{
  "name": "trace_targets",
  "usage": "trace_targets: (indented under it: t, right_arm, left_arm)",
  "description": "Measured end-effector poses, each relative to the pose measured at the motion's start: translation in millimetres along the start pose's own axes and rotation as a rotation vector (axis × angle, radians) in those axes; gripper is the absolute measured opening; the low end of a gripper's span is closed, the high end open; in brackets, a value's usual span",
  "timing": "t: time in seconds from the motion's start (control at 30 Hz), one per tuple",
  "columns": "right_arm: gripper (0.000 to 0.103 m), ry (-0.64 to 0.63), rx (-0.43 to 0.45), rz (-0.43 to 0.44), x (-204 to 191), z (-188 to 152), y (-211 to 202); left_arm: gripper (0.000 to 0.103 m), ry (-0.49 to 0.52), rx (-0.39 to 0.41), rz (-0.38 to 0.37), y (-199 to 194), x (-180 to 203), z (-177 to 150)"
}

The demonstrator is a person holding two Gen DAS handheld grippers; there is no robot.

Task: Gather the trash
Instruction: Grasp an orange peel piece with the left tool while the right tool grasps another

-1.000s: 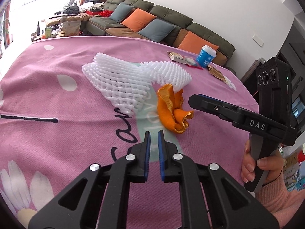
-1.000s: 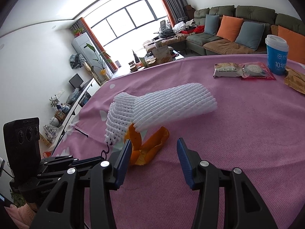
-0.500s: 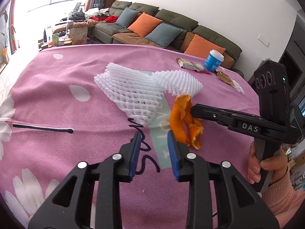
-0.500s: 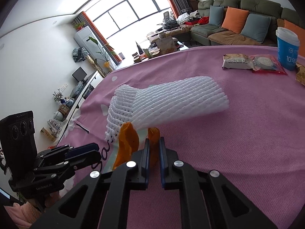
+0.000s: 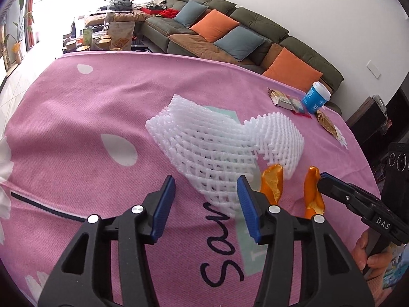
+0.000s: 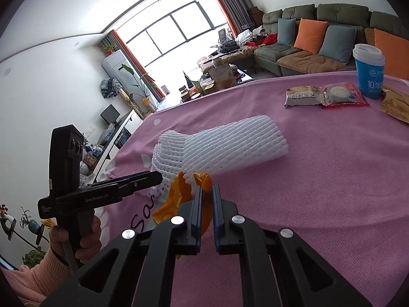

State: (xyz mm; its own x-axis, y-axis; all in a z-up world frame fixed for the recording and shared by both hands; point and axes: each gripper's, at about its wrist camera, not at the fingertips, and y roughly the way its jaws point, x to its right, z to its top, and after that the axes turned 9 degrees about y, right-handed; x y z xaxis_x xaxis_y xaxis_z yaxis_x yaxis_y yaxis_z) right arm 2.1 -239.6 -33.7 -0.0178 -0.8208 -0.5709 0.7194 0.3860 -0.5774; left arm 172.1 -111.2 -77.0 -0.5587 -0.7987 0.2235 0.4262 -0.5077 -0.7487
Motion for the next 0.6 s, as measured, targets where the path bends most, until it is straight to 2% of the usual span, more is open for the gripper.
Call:
trace_targets:
  t: [0.03, 0.07, 0.13, 0.17, 0.2, 0.3, 0.6]
  right_arm:
    - [0.006, 0.001, 0.002, 0.002, -0.2, 0.6, 0.0]
    - [0.006, 0.002, 0.004, 0.005, -0.9, 1.5, 0.4]
    - [0.006, 0.001, 0.008, 0.012, -2.3, 2.4, 0.3]
    - [0.006, -0.001, 0.01, 0.016, -2.9, 2.9, -0.3]
    - [0.006, -0.004, 0.012, 0.018, -3.5, 3.6, 0.1]
    - [0.006, -0.008, 0.016, 0.029, -6.1, 4.8, -0.2]
    - [0.006, -0.042, 0.035, 0.073, -24.0, 10.9, 1.3]
  left_arm:
    - [0.042, 0.002, -0.001, 0.007, 1.3, 0.4, 1.0]
    - [0.03, 0.003, -0.007, 0.007, 3.5, 0.6, 1.7]
    - [0.026, 0.003, -0.005, 0.007, 4.8, 1.4, 2.1]
    - [0.018, 0.005, -0.001, 0.007, 4.9, 2.1, 1.9]
    - [0.016, 0.005, 0.002, 0.003, 4.2, 1.9, 1.2]
    - [0.012, 0.004, 0.019, -0.005, -0.4, 2.4, -1.6]
    - [0.011, 0.017, 0.098, -0.006, -43.2, -0.5, -14.6]
